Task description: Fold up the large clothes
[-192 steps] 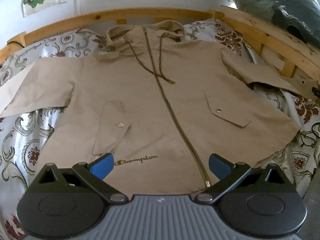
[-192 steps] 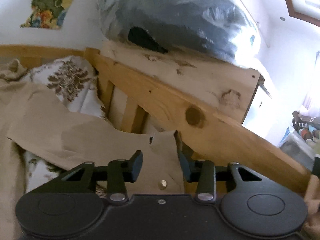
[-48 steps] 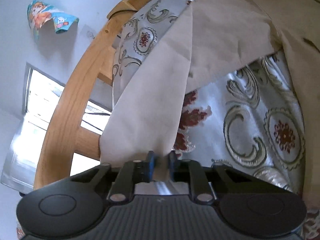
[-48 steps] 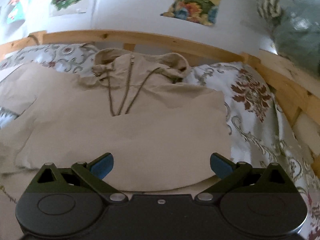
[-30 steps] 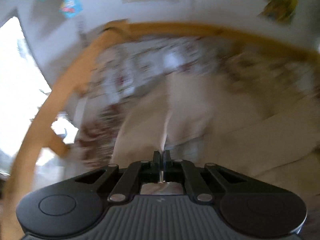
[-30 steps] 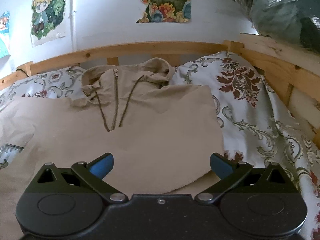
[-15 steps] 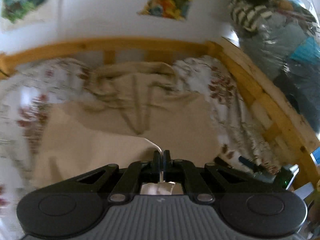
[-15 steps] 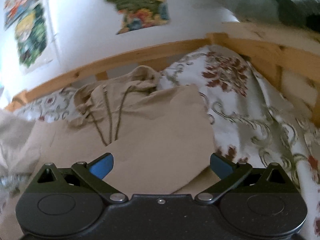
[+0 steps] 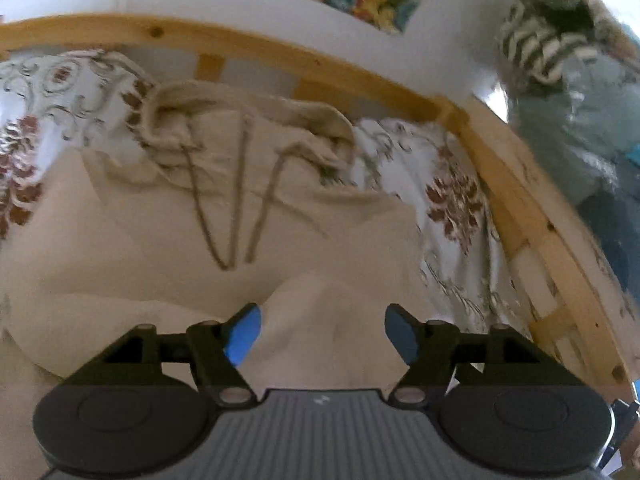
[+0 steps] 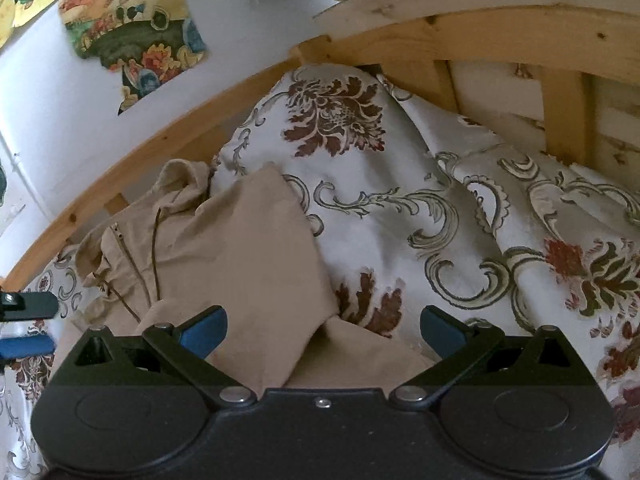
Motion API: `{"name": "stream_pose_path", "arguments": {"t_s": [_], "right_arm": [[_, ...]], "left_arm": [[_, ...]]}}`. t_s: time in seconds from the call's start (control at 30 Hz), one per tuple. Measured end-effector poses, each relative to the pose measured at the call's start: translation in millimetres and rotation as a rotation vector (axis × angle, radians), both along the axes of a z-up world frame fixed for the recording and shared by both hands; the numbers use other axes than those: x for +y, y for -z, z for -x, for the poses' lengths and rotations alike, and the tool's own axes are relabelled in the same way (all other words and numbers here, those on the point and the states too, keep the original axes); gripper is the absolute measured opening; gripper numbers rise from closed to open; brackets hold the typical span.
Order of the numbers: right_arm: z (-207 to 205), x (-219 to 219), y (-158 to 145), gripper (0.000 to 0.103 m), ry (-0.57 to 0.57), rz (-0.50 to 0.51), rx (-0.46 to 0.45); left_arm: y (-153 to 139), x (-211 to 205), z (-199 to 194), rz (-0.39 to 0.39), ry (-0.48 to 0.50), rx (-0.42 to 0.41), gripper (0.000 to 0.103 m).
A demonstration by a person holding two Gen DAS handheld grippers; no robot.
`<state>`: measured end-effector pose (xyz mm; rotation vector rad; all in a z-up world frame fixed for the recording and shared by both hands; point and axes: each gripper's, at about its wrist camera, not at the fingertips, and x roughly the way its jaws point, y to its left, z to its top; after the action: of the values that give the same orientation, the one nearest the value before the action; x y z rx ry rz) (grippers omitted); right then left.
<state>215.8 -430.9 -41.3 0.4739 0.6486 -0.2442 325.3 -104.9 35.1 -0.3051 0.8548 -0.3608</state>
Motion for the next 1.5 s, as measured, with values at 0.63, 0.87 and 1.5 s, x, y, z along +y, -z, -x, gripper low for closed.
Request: {"name": "stream_pose_path", "arguments": {"t_s": [0.63, 0.87, 1.5], "right_arm": [[-40.0, 75.3, 46.1, 0.065, -0.316, -0.084, 0.1], [-44.4, 103.0, 57.7, 0.04, -0.416, 0.03, 0.096], [-16.8, 77.4, 14.6, 0.048, -0.236, 0.199, 0.137]], "left_arm": [[82.2, 213.5, 38.8, -0.266, -0.428, -0.071, 0.089], [108.3, 213.3, 23.0, -0.232, -0.43, -0.033, 0.089], [116.5, 227.7, 11.1, -0.229, -0.468, -0.058, 0.085]]}}
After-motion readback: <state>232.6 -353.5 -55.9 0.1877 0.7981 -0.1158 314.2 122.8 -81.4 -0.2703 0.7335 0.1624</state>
